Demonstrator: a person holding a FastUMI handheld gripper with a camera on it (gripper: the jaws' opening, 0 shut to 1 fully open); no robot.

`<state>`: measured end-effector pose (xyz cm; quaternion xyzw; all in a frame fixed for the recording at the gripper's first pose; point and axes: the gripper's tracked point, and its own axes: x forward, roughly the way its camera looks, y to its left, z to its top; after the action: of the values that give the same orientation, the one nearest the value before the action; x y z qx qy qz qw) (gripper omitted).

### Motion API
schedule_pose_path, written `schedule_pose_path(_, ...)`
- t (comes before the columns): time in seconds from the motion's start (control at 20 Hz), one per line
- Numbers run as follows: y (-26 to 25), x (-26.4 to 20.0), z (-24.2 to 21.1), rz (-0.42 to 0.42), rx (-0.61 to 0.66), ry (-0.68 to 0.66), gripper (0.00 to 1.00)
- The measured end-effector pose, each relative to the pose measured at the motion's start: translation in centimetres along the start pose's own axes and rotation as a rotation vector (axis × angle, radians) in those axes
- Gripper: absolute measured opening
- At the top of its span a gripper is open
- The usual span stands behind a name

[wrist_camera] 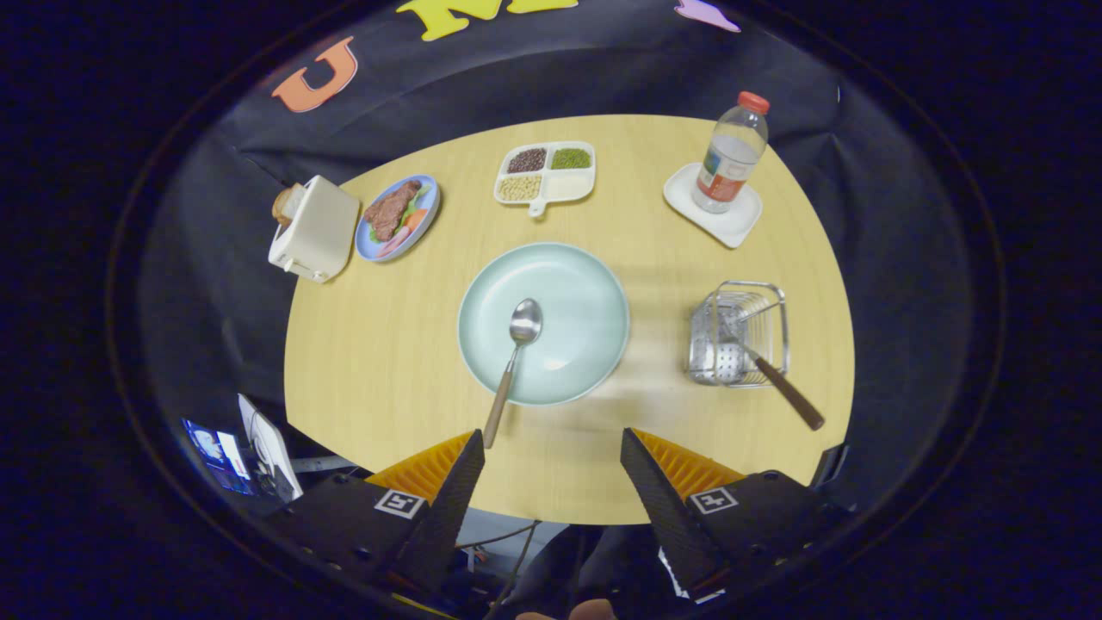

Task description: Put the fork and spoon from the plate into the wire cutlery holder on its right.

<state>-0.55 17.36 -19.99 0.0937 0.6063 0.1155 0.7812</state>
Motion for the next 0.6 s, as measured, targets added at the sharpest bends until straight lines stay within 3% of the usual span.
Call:
schedule_pose_path(0.3,4.8,6.3,-2.0,-0.02,0.021,0.049,0.96)
schedule_pose_path(0.55,5.5,10.0,-1.9,-0.073,0.021,0.048,0.95)
schedule_pose_path(0.6,5.4,10.6,-1.9,-0.087,0.02,0.047,0.91)
